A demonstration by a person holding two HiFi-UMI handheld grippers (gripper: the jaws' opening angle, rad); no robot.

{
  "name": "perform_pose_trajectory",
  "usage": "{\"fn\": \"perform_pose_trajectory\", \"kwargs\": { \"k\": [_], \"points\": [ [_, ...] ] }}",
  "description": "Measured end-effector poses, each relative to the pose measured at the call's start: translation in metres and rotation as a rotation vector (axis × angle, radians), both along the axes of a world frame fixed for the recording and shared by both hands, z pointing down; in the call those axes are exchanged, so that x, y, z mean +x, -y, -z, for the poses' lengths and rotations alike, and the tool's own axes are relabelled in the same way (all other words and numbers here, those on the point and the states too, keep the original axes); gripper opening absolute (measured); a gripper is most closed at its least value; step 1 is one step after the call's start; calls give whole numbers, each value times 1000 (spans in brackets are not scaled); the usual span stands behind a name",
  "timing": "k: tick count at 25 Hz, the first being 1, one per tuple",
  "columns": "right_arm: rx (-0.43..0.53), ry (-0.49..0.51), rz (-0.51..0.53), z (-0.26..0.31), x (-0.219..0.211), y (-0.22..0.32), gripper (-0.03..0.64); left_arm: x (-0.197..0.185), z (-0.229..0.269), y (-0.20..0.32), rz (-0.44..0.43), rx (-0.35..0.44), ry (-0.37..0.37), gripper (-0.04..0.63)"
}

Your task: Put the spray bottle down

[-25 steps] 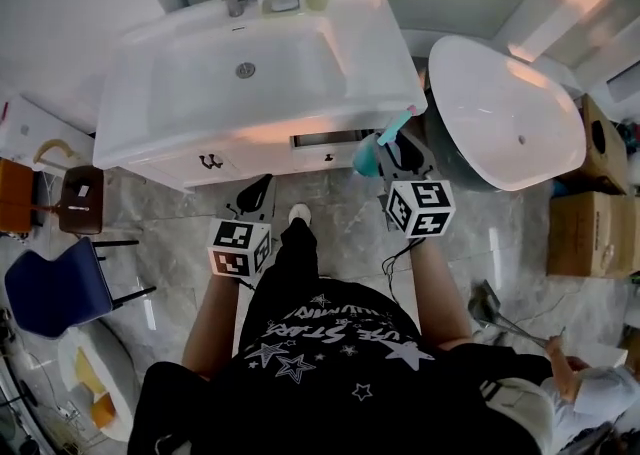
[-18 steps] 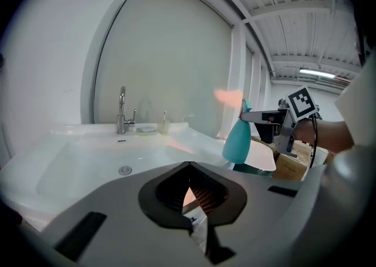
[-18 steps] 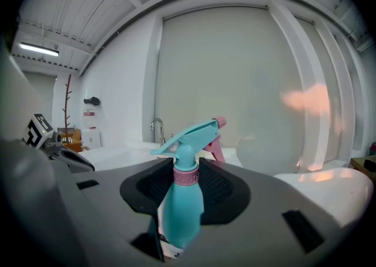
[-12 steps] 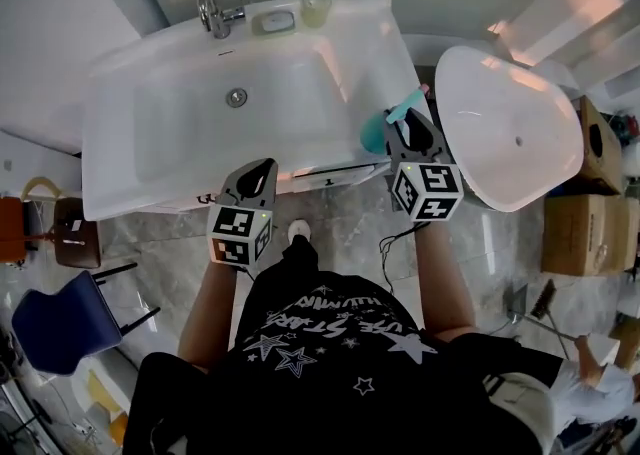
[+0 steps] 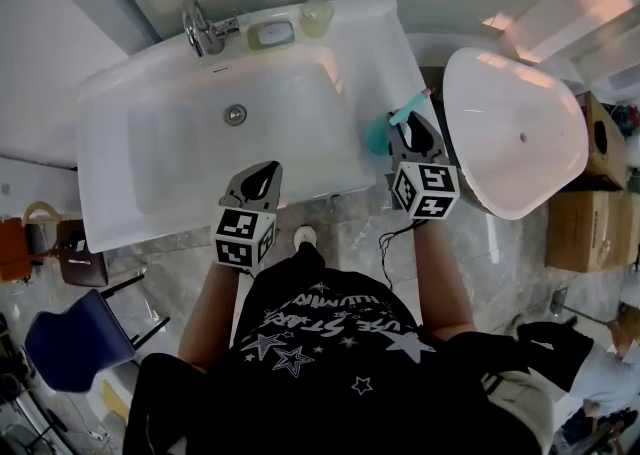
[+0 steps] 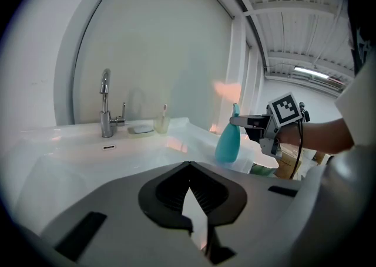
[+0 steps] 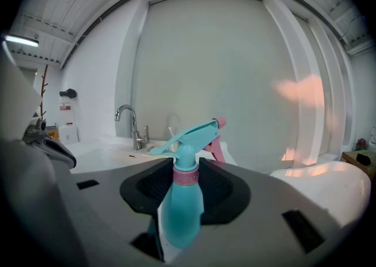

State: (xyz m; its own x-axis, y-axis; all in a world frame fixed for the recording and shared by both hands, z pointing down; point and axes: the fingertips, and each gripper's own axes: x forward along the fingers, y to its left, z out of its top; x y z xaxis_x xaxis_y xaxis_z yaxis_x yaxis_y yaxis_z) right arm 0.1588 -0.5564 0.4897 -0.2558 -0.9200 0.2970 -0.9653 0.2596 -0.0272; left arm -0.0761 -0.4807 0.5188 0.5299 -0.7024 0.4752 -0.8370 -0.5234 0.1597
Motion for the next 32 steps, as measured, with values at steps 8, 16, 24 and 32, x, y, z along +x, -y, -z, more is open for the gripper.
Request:
{"fn": "perform_pose_trajectory", "kwargs": {
  "k": [8, 16, 24, 32],
  "points": [
    [-14, -28, 13, -17, -4, 1, 146, 2, -9, 13, -16, -19, 4, 15],
    [38, -35, 16, -20, -8, -3, 146, 3, -12, 11, -16, -28, 6, 15],
    [44, -1, 7, -20, -4, -6, 150, 4, -9, 2, -8, -18, 15, 15],
    [-27, -23, 47, -28, -4, -14, 224, 6, 2, -19, 12, 5, 27, 15]
  ]
}}
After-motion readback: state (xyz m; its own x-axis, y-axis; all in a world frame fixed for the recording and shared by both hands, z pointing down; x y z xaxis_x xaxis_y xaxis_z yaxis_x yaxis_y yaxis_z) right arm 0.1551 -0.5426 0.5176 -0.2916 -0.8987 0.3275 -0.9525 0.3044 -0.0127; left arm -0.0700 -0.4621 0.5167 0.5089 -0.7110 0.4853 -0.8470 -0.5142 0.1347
